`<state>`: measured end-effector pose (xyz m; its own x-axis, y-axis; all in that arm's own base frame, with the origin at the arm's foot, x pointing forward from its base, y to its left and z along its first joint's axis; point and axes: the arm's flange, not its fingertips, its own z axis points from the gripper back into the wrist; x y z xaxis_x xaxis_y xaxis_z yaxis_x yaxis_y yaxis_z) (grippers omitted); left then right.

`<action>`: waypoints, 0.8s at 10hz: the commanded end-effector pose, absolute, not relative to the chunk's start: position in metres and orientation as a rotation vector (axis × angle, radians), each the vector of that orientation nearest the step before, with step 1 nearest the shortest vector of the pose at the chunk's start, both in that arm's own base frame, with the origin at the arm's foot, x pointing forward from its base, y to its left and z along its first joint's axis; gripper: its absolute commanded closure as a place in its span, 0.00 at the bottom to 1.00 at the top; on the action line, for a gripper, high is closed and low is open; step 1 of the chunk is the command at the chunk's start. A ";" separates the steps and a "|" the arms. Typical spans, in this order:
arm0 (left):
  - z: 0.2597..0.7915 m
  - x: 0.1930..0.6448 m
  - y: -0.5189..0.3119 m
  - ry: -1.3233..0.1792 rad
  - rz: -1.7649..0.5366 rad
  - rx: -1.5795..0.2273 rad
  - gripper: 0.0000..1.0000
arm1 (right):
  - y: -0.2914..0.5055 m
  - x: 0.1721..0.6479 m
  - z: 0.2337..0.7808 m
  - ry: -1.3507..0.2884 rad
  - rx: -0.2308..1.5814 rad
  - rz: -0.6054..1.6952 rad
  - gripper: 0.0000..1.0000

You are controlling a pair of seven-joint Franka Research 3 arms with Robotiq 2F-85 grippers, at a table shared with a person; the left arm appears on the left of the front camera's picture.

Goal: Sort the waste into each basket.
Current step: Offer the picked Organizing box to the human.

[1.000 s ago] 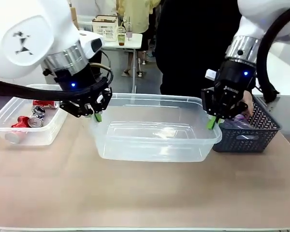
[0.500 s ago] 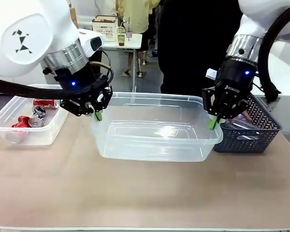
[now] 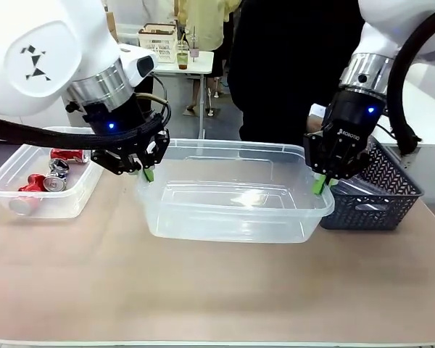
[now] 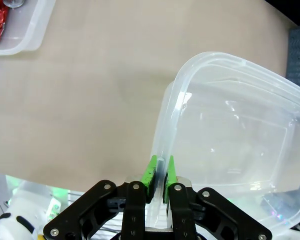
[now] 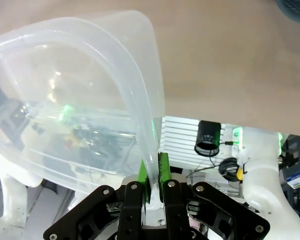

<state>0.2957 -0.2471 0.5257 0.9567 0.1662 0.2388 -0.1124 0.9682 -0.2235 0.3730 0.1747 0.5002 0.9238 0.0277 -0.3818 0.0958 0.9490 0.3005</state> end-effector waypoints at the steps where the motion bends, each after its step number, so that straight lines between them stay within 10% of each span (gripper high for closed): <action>1: 0.532 0.295 -0.253 -0.260 0.181 -0.253 1.00 | 0.179 0.369 0.496 0.391 0.338 -0.023 1.00; 8: 0.532 0.295 -0.253 -0.260 0.181 -0.253 1.00 | 0.179 0.369 0.496 0.391 0.338 -0.023 1.00</action>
<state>0.2957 -0.2471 0.5256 0.9568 0.1663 0.2383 -0.1126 0.9682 -0.2235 0.3729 0.1748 0.5001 0.9237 0.0279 -0.3820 0.0956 0.9490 0.3005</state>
